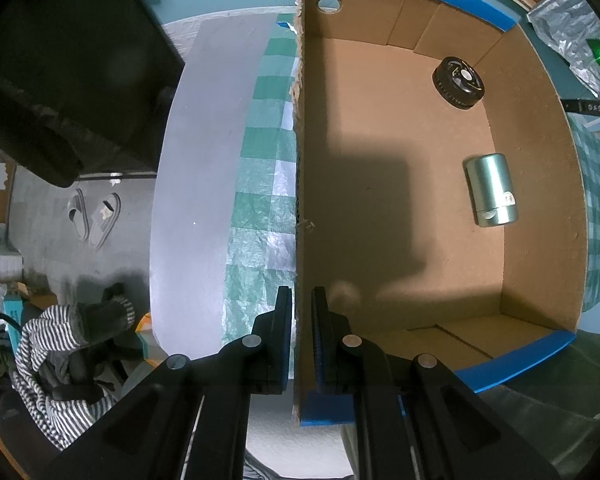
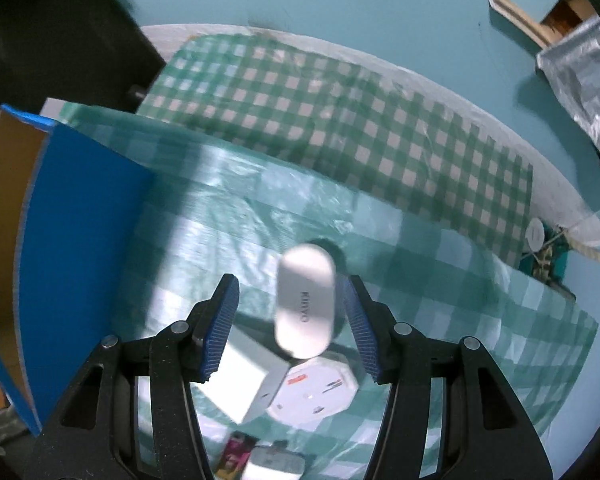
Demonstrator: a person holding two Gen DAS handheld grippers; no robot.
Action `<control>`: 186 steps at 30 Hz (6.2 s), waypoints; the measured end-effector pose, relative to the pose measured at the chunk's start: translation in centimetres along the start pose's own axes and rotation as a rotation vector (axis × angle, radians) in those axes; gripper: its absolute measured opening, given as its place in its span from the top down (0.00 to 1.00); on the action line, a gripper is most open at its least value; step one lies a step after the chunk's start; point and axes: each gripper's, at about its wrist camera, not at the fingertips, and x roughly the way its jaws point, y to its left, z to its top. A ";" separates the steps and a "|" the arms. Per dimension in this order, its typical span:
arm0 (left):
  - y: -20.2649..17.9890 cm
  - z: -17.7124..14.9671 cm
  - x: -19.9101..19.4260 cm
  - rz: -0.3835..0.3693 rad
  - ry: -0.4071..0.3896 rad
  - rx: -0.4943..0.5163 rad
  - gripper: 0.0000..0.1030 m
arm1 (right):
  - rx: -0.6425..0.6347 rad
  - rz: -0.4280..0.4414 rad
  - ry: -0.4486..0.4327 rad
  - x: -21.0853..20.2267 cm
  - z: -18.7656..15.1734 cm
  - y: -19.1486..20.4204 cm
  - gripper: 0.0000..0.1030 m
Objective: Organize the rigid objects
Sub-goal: 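Move the right gripper to the white KINYO case and grasp it, then carry the white KINYO case with the right gripper into the box and release, then move the right gripper to the white square charger and grasp it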
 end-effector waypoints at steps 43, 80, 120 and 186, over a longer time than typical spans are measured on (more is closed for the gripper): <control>0.3 -0.1 -0.1 -0.002 0.001 0.004 0.91 | -0.119 -0.016 -0.074 -2.7 -0.2 2.9 0.64; 0.4 -0.3 0.1 -0.009 -0.006 0.005 0.91 | -0.455 0.121 -0.039 -5.6 3.6 19.8 0.64; 0.2 0.2 0.2 0.001 0.004 0.017 0.91 | -0.420 0.125 -0.071 -7.0 2.9 18.4 0.57; -0.4 -0.9 0.0 0.022 -0.001 -0.032 0.91 | -0.346 0.014 0.177 3.5 -2.8 8.8 0.49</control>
